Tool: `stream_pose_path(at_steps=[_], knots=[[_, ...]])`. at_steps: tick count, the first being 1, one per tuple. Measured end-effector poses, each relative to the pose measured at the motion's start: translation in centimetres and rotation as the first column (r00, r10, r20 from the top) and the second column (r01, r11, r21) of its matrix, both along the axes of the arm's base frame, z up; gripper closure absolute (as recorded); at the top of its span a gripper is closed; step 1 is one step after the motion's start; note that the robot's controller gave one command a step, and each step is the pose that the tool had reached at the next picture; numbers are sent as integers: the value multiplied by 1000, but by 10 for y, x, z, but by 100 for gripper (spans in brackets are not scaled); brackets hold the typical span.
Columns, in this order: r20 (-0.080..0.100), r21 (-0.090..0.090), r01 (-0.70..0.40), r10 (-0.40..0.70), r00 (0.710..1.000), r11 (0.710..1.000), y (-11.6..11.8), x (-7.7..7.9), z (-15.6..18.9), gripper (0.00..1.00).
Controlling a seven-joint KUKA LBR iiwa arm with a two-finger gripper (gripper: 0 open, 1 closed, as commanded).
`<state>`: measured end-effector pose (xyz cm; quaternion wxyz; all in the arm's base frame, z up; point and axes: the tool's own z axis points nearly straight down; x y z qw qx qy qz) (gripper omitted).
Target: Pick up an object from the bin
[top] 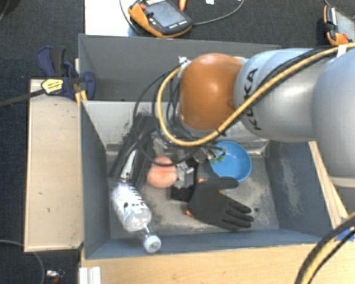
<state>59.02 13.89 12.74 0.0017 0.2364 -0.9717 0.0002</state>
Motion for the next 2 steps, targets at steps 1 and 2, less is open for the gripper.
stream_pose_path(at_steps=[1,2], knots=[[6,3,45,-45,999,999,0,-14,5,0],[13,3,-142,142,990,990,3,1,57,0]])
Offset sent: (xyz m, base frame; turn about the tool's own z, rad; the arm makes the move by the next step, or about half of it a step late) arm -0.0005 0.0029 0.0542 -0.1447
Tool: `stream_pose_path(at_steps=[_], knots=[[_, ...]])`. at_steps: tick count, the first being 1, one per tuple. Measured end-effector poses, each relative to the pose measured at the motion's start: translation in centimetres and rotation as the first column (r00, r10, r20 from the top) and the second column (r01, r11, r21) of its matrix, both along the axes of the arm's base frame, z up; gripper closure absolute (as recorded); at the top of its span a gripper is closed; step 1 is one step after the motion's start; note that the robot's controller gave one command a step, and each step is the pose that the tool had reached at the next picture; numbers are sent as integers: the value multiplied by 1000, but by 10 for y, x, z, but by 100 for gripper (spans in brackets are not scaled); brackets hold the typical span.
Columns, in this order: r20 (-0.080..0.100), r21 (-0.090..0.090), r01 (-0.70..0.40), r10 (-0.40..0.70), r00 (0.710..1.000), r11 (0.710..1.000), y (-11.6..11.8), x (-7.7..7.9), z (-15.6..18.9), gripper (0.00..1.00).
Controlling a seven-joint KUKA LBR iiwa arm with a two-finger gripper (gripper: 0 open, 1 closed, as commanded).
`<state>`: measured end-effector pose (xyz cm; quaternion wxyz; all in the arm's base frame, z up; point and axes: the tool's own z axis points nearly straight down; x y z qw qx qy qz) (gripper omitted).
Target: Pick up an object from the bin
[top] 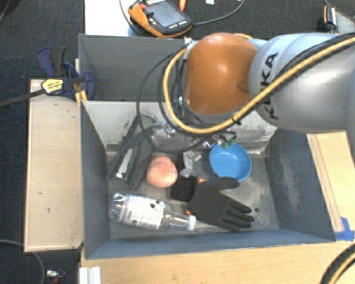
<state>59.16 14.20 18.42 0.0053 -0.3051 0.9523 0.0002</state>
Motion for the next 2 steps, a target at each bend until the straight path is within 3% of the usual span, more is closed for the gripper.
stream_pose_path(at_steps=[1,2], knots=[[-7,0,27,-27,1000,1000,-1,-4,5,0],[-1,-1,-200,200,980,980,-14,-26,16,0]])
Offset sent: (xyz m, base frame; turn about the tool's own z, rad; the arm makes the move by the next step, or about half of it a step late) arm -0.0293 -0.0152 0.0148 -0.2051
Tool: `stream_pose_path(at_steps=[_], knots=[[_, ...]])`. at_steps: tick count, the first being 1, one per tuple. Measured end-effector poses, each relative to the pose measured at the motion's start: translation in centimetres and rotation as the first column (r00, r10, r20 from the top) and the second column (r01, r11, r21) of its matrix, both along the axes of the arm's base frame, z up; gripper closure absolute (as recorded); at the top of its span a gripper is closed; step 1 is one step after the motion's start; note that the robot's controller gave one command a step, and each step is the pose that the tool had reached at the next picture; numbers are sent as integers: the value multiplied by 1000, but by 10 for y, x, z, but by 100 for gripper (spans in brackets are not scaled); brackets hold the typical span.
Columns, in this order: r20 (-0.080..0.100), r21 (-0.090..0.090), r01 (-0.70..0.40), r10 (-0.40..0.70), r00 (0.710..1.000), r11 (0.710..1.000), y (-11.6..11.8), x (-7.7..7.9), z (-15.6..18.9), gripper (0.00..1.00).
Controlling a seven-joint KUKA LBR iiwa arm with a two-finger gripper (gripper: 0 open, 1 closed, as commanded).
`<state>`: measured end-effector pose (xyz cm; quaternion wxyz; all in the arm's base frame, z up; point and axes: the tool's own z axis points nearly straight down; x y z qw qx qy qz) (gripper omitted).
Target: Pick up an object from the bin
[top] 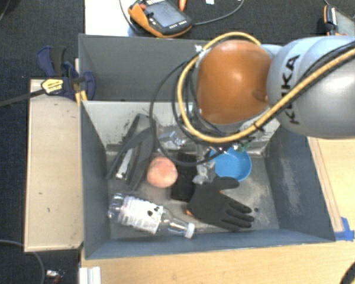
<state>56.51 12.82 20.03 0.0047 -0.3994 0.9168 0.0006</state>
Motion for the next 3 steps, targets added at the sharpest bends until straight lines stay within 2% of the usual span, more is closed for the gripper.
stream_pose_path(at_steps=[1,2,3], knots=[[-5,2,537,-537,844,844,8,6,-14,0],[-2,1,229,-229,974,974,-3,10,-44,0],[-7,4,661,-661,750,750,-6,17,-64,0]])
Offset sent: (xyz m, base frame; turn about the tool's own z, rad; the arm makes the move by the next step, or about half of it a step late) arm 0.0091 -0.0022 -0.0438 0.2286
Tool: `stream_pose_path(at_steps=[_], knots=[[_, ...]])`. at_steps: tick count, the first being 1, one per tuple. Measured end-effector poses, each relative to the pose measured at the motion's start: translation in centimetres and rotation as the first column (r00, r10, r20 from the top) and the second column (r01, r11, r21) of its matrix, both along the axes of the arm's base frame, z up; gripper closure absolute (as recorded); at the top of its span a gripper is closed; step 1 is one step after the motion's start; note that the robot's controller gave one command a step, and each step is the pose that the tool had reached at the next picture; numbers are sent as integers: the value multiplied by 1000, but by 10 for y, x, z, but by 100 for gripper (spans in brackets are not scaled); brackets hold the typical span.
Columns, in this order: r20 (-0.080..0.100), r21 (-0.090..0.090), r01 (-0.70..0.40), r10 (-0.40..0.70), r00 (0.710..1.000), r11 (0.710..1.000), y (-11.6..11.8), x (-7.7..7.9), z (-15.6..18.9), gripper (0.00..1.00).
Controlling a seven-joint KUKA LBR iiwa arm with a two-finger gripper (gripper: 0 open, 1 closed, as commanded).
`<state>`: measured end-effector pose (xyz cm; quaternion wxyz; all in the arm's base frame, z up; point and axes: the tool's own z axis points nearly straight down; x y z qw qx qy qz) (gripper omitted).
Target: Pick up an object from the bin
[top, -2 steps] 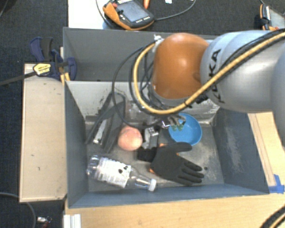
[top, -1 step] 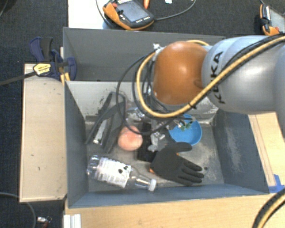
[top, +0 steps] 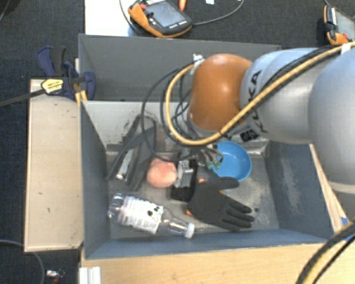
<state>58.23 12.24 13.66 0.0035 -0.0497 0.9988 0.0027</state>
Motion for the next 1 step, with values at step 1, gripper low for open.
stream_pose_path(at_steps=[1], knots=[[0,-6,-571,571,821,821,1,1,-28,0]])
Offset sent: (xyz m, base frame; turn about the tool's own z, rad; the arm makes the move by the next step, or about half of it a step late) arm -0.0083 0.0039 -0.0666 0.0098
